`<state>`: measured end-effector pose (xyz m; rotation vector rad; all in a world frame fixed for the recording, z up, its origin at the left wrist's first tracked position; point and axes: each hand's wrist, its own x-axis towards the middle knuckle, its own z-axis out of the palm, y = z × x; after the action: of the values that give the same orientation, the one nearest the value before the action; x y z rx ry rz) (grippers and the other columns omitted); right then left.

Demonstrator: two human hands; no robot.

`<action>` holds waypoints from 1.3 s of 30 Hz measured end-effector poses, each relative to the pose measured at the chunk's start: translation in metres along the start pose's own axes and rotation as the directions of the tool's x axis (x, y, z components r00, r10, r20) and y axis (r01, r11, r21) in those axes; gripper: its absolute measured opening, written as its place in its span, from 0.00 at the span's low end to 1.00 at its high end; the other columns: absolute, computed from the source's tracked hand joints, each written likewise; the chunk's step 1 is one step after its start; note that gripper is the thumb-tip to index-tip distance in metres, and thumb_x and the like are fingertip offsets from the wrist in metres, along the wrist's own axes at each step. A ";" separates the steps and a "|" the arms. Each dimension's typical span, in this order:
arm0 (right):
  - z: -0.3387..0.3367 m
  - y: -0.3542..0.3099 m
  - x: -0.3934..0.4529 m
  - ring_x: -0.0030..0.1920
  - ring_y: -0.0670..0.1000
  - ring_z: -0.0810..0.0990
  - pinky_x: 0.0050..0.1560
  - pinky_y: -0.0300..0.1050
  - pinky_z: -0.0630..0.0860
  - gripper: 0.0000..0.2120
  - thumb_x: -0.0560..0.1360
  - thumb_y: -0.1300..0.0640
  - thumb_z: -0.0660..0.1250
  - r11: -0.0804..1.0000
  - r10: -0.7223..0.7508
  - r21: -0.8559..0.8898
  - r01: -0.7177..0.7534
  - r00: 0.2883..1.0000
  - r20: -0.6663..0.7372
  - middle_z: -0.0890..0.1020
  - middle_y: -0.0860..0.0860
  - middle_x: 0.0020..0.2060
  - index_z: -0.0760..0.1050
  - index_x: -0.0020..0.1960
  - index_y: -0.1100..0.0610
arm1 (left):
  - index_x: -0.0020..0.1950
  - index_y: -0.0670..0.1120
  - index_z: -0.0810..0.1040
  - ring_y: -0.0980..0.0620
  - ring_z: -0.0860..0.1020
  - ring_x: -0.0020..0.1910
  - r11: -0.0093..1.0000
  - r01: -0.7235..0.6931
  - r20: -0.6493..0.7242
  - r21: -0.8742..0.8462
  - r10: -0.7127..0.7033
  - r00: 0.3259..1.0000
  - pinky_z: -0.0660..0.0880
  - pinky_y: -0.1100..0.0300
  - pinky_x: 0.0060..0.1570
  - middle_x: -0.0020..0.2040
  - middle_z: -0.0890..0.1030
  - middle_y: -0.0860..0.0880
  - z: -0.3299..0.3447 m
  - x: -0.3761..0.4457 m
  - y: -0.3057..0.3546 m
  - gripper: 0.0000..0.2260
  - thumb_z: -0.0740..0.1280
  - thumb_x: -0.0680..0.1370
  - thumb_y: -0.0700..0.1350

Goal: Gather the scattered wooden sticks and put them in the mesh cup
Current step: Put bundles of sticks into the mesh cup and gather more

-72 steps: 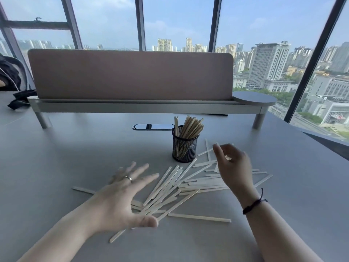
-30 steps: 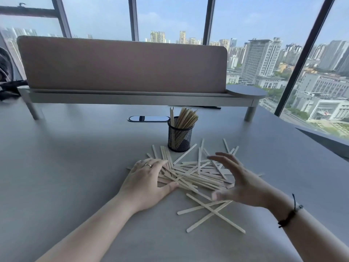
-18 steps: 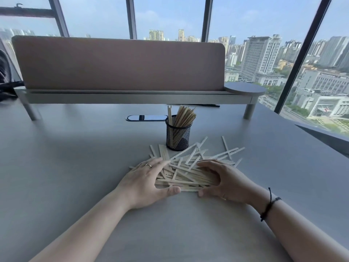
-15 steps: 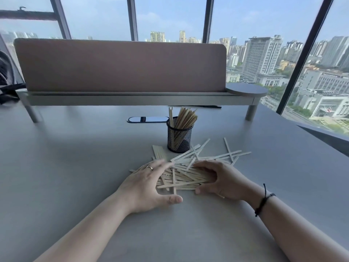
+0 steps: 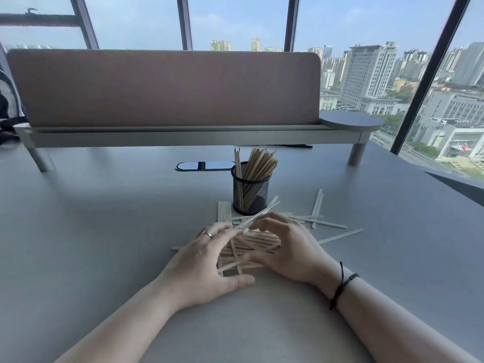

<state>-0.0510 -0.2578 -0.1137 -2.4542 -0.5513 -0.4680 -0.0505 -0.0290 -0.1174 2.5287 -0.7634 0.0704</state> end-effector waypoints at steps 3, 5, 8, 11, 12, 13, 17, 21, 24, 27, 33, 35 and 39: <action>-0.012 0.022 0.004 0.50 0.45 0.82 0.51 0.45 0.78 0.23 0.72 0.30 0.66 0.994 0.106 -0.010 -0.113 0.954 -0.281 0.82 0.41 0.49 0.81 0.51 0.48 | 0.76 0.63 0.63 0.62 0.60 0.75 0.999 0.017 -0.032 0.049 -0.015 0.999 0.61 0.61 0.71 0.76 0.61 0.64 -0.002 0.001 0.001 0.40 0.67 0.67 0.75; -0.026 0.047 0.008 0.53 0.51 0.81 0.55 0.47 0.76 0.21 0.74 0.33 0.63 0.950 0.247 -0.093 -0.299 0.899 -0.363 0.82 0.44 0.54 0.81 0.53 0.48 | 0.73 0.65 0.64 0.60 0.61 0.75 0.998 0.048 -0.058 0.049 -0.045 0.997 0.64 0.57 0.72 0.75 0.62 0.64 -0.003 0.002 0.000 0.38 0.64 0.66 0.77; -0.043 0.080 0.007 0.62 0.58 0.77 0.63 0.52 0.71 0.27 0.76 0.33 0.58 0.793 0.558 -0.115 -0.598 0.789 -0.257 0.81 0.54 0.62 0.77 0.64 0.50 | 0.75 0.64 0.61 0.55 0.55 0.79 0.983 0.155 -0.045 0.101 -0.151 0.987 0.60 0.50 0.76 0.79 0.60 0.58 -0.002 0.002 -0.004 0.42 0.60 0.64 0.80; -0.040 0.084 0.003 0.61 0.57 0.77 0.67 0.56 0.65 0.32 0.75 0.28 0.47 0.749 0.614 -0.215 -0.626 0.779 -0.129 0.84 0.52 0.52 0.79 0.56 0.49 | 0.79 0.63 0.54 0.51 0.47 0.82 0.952 0.248 0.011 0.179 -0.254 0.967 0.46 0.48 0.80 0.83 0.53 0.52 -0.004 0.002 -0.005 0.47 0.58 0.64 0.82; -0.037 0.077 0.003 0.58 0.54 0.78 0.67 0.56 0.64 0.33 0.73 0.27 0.45 0.766 0.585 -0.252 -0.592 0.804 -0.108 0.83 0.49 0.48 0.79 0.50 0.48 | 0.79 0.62 0.53 0.50 0.46 0.82 0.946 0.261 0.025 0.192 -0.271 0.962 0.44 0.47 0.80 0.83 0.51 0.52 -0.005 0.003 -0.005 0.48 0.56 0.64 0.82; -0.034 0.069 0.003 0.56 0.53 0.78 0.68 0.56 0.64 0.33 0.73 0.26 0.45 0.785 0.550 -0.274 -0.555 0.829 -0.105 0.83 0.47 0.47 0.79 0.49 0.48 | 0.80 0.62 0.51 0.50 0.46 0.82 0.944 0.263 0.036 0.200 -0.275 0.961 0.43 0.46 0.80 0.84 0.51 0.52 -0.005 0.004 -0.004 0.49 0.55 0.63 0.83; -0.019 0.028 0.001 0.59 0.52 0.76 0.66 0.49 0.65 0.29 0.74 0.28 0.53 0.843 0.431 -0.306 -0.442 0.896 -0.108 0.81 0.47 0.52 0.82 0.56 0.46 | 0.79 0.66 0.43 0.53 0.45 0.82 0.954 0.197 0.098 0.224 -0.224 0.970 0.42 0.46 0.80 0.83 0.51 0.55 -0.006 0.005 -0.004 0.50 0.54 0.63 0.84; -0.011 0.007 0.000 0.57 0.49 0.75 0.65 0.46 0.65 0.30 0.71 0.26 0.53 0.899 0.343 -0.296 -0.323 0.939 0.016 0.78 0.45 0.51 0.81 0.56 0.44 | 0.78 0.69 0.42 0.53 0.45 0.82 0.955 0.174 0.126 0.239 -0.208 0.970 0.41 0.48 0.80 0.84 0.50 0.54 -0.007 0.004 -0.002 0.49 0.53 0.63 0.85; -0.013 0.006 0.000 0.54 0.48 0.76 0.59 0.45 0.70 0.28 0.71 0.27 0.57 0.927 0.312 -0.233 -0.295 0.949 0.039 0.78 0.44 0.48 0.81 0.55 0.44 | 0.79 0.67 0.47 0.53 0.45 0.82 0.955 0.176 0.125 0.238 -0.209 0.970 0.42 0.49 0.80 0.84 0.50 0.54 -0.009 0.003 0.000 0.50 0.53 0.62 0.85; -0.015 0.007 -0.002 0.49 0.46 0.77 0.55 0.44 0.73 0.18 0.73 0.34 0.65 0.951 0.283 -0.139 -0.278 0.959 0.022 0.79 0.42 0.44 0.83 0.52 0.45 | 0.79 0.67 0.49 0.53 0.44 0.82 0.955 0.180 0.130 0.236 -0.214 0.968 0.42 0.49 0.80 0.84 0.49 0.54 -0.010 0.001 0.000 0.51 0.53 0.60 0.86; -0.020 0.005 -0.004 0.46 0.40 0.80 0.48 0.34 0.73 0.07 0.75 0.47 0.70 0.962 0.273 0.002 -0.274 0.961 0.029 0.84 0.41 0.42 0.83 0.52 0.46 | 0.79 0.68 0.47 0.55 0.42 0.81 0.973 0.134 0.151 0.189 -0.164 0.975 0.41 0.49 0.80 0.83 0.46 0.56 -0.012 -0.001 0.003 0.54 0.59 0.58 0.85; -0.018 0.004 -0.004 0.47 0.40 0.81 0.50 0.34 0.74 0.07 0.75 0.50 0.70 0.963 0.267 0.026 -0.269 0.963 0.043 0.85 0.41 0.42 0.83 0.52 0.46 | 0.78 0.71 0.45 0.55 0.39 0.81 0.982 0.079 0.188 0.171 -0.111 0.976 0.41 0.48 0.80 0.83 0.42 0.56 -0.012 -0.001 0.003 0.54 0.62 0.57 0.84; -0.018 0.004 -0.004 0.47 0.37 0.81 0.50 0.33 0.74 0.10 0.76 0.53 0.68 0.973 0.224 0.040 -0.228 0.971 0.080 0.85 0.37 0.44 0.82 0.56 0.44 | 0.77 0.73 0.45 0.54 0.38 0.81 0.984 -0.010 0.240 0.180 -0.034 0.970 0.40 0.48 0.80 0.82 0.39 0.59 -0.012 -0.003 0.005 0.53 0.62 0.56 0.84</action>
<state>-0.0567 -0.2728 -0.1031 -2.4570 -0.3028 -0.2676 -0.0543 -0.0254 -0.1052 2.7476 -0.8700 -0.1859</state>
